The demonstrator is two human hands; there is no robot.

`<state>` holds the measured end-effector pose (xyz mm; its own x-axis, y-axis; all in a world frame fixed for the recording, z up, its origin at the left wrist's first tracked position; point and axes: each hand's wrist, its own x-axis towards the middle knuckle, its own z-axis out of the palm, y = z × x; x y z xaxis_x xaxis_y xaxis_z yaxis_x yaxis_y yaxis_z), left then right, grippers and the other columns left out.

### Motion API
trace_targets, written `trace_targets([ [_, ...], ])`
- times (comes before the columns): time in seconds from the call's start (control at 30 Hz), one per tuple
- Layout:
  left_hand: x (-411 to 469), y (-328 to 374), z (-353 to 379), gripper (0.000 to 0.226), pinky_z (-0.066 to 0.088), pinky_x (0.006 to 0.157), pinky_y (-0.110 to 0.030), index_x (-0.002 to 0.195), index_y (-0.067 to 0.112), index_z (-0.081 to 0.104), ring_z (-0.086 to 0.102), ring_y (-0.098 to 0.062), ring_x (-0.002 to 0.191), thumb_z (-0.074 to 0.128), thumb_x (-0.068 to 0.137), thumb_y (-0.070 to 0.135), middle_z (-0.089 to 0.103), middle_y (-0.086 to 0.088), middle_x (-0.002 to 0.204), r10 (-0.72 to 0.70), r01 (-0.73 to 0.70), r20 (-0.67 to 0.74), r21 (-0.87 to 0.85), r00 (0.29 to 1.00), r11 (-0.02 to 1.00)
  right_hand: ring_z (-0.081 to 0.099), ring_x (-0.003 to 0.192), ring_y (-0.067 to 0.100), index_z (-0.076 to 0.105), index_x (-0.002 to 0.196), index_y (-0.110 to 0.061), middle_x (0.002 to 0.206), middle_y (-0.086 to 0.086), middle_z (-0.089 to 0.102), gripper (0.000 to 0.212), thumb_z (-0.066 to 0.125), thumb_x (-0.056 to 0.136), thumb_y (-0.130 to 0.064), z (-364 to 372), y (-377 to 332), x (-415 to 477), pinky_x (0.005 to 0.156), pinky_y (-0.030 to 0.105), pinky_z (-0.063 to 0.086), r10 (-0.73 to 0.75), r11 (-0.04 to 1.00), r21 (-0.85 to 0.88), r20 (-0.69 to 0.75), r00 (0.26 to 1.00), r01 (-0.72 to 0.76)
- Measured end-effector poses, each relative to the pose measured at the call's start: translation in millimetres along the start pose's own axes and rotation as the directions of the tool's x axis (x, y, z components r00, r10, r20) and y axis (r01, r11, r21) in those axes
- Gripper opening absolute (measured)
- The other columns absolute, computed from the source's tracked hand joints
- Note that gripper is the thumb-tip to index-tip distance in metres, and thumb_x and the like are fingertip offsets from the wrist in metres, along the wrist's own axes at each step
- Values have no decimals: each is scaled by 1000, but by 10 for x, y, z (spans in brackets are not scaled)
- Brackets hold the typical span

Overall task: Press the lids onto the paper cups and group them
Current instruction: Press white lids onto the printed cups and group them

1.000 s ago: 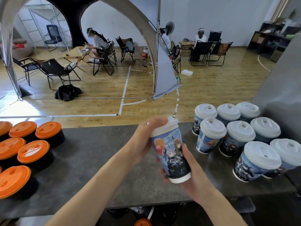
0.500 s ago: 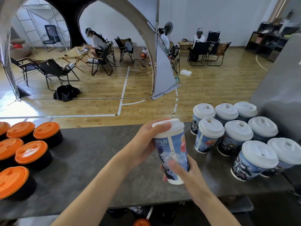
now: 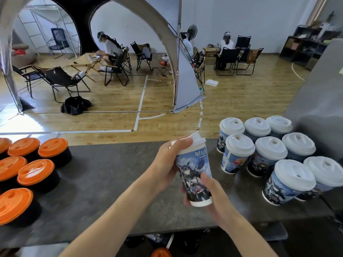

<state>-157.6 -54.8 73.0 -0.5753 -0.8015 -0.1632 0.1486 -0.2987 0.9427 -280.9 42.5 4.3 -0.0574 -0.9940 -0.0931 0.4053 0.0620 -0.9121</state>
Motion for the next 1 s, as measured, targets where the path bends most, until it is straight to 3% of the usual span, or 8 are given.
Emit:
trace_targets([
  [0.07, 38, -30, 31, 72, 59, 81, -33, 116, 10, 72, 75, -29, 95, 82, 56, 50, 78, -12, 107, 55, -51, -88, 49, 995, 997, 75, 82, 28, 65, 125, -15, 106, 16, 75, 84, 91, 62, -64, 11, 25, 1, 66, 33, 61, -87, 984, -166, -91, 992, 71],
  [0.13, 48, -17, 4, 68, 58, 82, -32, 115, 12, 73, 75, -27, 97, 83, 59, 50, 78, -11, 108, 42, -38, -59, 80, 997, 996, 75, 81, 26, 66, 122, -18, 104, 13, 77, 76, 90, 64, -60, -12, 34, -13, 66, 30, 60, -120, 969, -232, -123, 985, 89],
  [0.27, 31, 7, -86, 53, 53, 94, -38, 109, 19, 78, 71, -27, 99, 74, 68, 52, 75, -16, 115, -111, 113, 170, 2, 979, 994, 66, 60, 26, 62, 116, 2, 86, 25, 67, 92, 90, 61, -66, -13, -7, -56, 55, 32, 55, 10, 1000, 15, 64, 998, -10],
  [0.47, 69, -106, -7, 62, 60, 78, -31, 115, 16, 74, 73, -22, 92, 79, 60, 42, 77, -9, 104, 85, -85, 1, -71, 996, 994, 69, 77, 25, 59, 129, 6, 101, 25, 68, 113, 91, 52, -70, 32, 6, -28, 57, 34, 56, -2, 996, 86, -42, 999, 6],
  [0.67, 81, -79, -43, 72, 61, 80, -29, 123, 17, 70, 74, -25, 96, 75, 63, 55, 75, -14, 115, -48, 52, 96, -31, 994, 998, 68, 76, 25, 79, 111, -12, 95, 18, 69, 75, 81, 65, -72, 69, 3, -9, 53, 35, 55, 103, 980, 169, 0, 995, -101],
  [0.83, 166, -55, -13, 63, 61, 78, -29, 112, 18, 75, 76, -25, 94, 78, 63, 57, 77, -13, 109, 19, -19, 0, 9, 1000, 1000, 70, 81, 30, 71, 122, -10, 99, 22, 72, 85, 80, 68, -74, 60, -38, 34, 59, 38, 56, 43, 997, 67, -132, 990, -35],
  [0.93, 199, 6, -84, 51, 59, 85, -29, 108, 27, 79, 75, -24, 100, 72, 69, 60, 77, -10, 113, -49, 47, 138, 19, 989, 999, 68, 67, 26, 76, 116, -15, 89, 20, 70, 80, 76, 69, -80, 9, -122, 25, 52, 33, 53, 109, 988, 112, 14, 994, -110],
  [1.0, 219, 17, -69, 48, 60, 79, -28, 103, 25, 81, 76, -22, 93, 74, 66, 55, 78, -9, 108, -37, 40, 141, -20, 989, 999, 69, 71, 25, 77, 117, -16, 92, 18, 70, 79, 75, 71, -80, 25, -156, 25, 54, 34, 55, 126, 978, 156, 81, 989, -137],
])
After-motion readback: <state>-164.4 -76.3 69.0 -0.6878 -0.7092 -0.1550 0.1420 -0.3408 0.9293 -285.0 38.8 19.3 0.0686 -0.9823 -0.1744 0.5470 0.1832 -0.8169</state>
